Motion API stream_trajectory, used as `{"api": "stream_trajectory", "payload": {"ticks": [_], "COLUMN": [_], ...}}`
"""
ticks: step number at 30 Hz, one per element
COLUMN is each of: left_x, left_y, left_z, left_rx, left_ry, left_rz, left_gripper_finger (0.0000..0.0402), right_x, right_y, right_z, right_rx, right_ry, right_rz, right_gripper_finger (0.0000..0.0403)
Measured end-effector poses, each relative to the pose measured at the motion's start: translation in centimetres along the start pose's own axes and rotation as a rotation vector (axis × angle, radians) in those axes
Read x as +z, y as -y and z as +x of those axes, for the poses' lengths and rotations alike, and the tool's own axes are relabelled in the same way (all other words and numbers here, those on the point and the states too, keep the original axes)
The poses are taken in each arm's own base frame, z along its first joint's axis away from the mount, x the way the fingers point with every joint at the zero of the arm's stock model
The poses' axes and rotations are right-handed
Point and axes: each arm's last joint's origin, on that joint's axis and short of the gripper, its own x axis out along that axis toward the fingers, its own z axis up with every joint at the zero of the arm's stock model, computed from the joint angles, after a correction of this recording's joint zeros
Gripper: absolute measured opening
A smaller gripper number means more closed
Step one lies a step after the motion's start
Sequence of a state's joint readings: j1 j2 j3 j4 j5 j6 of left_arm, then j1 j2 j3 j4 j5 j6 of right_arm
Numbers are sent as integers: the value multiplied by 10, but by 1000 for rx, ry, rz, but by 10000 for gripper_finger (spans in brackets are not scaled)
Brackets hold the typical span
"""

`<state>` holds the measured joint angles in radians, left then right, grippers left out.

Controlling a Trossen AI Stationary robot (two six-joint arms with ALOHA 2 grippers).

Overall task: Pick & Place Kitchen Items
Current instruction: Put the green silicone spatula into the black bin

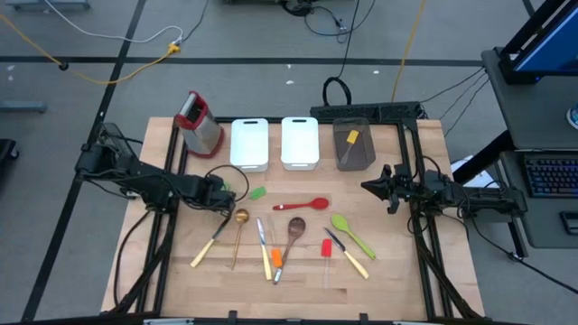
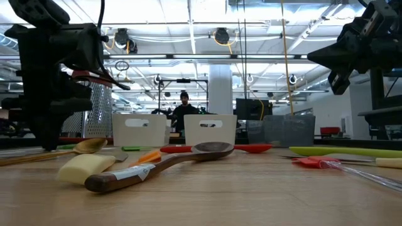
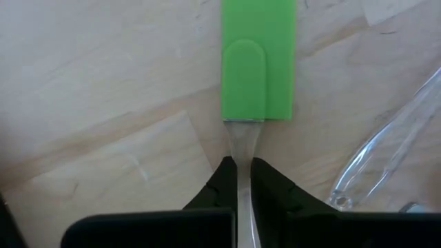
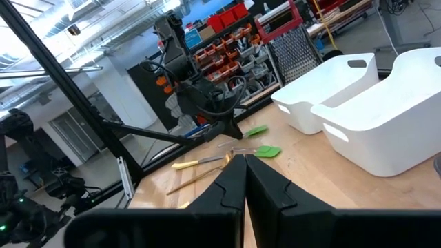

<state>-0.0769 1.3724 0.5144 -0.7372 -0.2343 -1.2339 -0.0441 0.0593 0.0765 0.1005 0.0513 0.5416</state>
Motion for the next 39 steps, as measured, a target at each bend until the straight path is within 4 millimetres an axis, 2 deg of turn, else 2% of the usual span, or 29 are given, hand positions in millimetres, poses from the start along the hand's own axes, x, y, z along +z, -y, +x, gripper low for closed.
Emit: {"api": "stream_trajectory", "payload": {"ticks": [39], "left_x": [-5], "left_y": [-5], "left_z": [-6], "left_rx": [-3], "left_ry": [70], "left_rz": [52], "left_gripper_finger": [4], "right_x": [0], "right_y": [0], "right_z": [0], "right_rx": [-3], "right_ry": [2], "right_rz": [15], "right_gripper_finger": [0]}}
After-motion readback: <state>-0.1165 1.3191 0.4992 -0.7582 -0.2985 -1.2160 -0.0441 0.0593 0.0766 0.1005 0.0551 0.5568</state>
